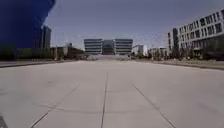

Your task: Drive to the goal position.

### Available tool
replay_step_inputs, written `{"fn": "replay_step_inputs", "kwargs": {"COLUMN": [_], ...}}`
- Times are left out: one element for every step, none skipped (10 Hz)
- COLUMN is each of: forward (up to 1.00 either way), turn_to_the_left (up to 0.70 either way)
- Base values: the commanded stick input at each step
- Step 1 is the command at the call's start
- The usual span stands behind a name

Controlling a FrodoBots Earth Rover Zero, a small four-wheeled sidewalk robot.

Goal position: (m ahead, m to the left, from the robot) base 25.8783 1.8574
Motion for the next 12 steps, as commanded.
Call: {"fn": "replay_step_inputs", "kwargs": {"forward": [1.00,1.00,1.00,1.00,1.00,1.00,1.00,1.00,1.00,1.00,1.00,1.00], "turn_to_the_left": [0.00,0.00,0.00,0.00,0.00,0.00,0.02,0.23,0.29,0.02,0.00,0.00]}}
